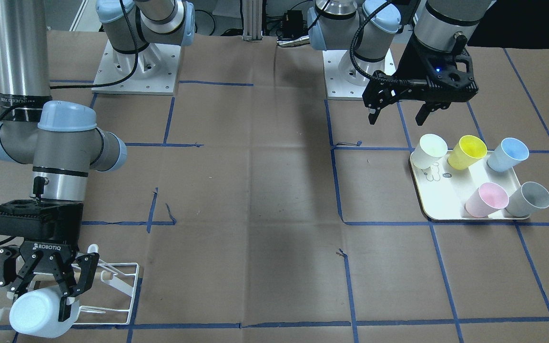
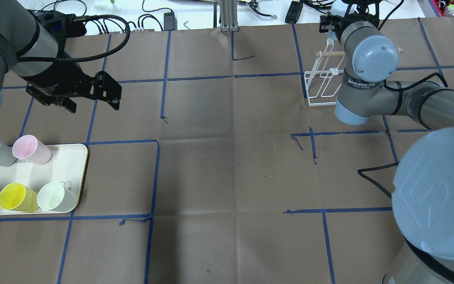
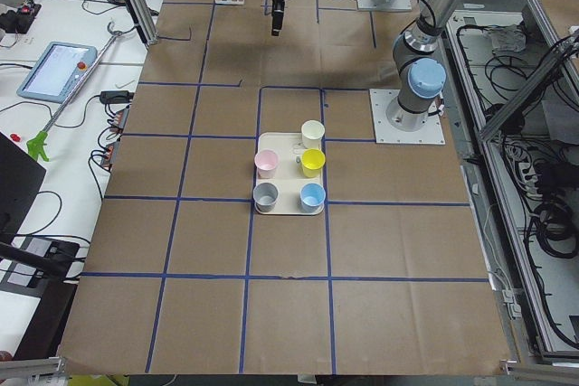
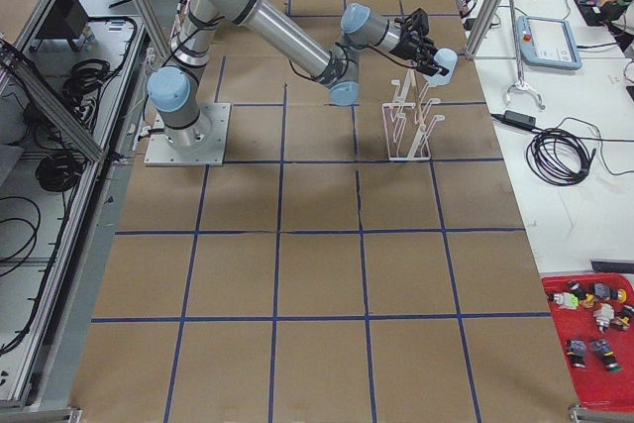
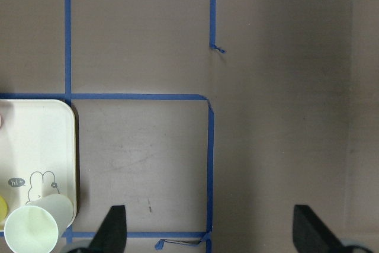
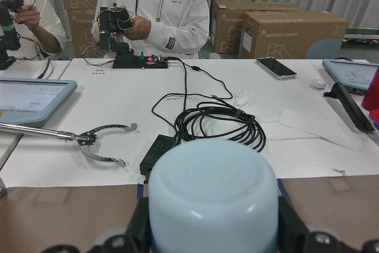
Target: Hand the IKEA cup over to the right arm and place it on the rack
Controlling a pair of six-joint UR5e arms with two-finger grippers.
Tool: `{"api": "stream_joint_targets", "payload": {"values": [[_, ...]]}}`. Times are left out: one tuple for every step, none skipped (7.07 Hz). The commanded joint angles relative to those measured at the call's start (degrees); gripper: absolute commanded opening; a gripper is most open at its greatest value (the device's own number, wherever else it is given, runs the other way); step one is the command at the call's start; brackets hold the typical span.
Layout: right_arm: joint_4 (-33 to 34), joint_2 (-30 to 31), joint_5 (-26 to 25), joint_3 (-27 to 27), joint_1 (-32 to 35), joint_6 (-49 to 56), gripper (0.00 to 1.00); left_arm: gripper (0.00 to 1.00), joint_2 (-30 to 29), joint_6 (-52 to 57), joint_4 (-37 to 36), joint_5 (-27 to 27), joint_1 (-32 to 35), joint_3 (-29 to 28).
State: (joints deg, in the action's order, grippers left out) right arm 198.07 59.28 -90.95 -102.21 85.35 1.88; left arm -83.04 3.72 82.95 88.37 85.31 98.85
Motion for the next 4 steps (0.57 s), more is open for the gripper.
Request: {"api": "stream_joint_targets", "payload": {"values": [[0.1,-1.5,0.1,0.6,0.1,-0.3,0.11,1.00,0.2,0.0,0.6,0.0,0.0,0.4],[0.2,-1.9,0.2,0.3,0.2,-0.6,0.11,1.00,0.3,0.1,0.6,0.1,0.0,0.8],[1.9,-2.6,0.1,0.2,0.4,-0.7,0.11,1.00,1.0,0.5,0.7,0.1,-0.1,1.5],[3.2,-3.4,0.1,-0.2,0.6,-0.6,0.11,1.00,1.5,0.9,1.2,0.2,-0.4,2.7]]}}
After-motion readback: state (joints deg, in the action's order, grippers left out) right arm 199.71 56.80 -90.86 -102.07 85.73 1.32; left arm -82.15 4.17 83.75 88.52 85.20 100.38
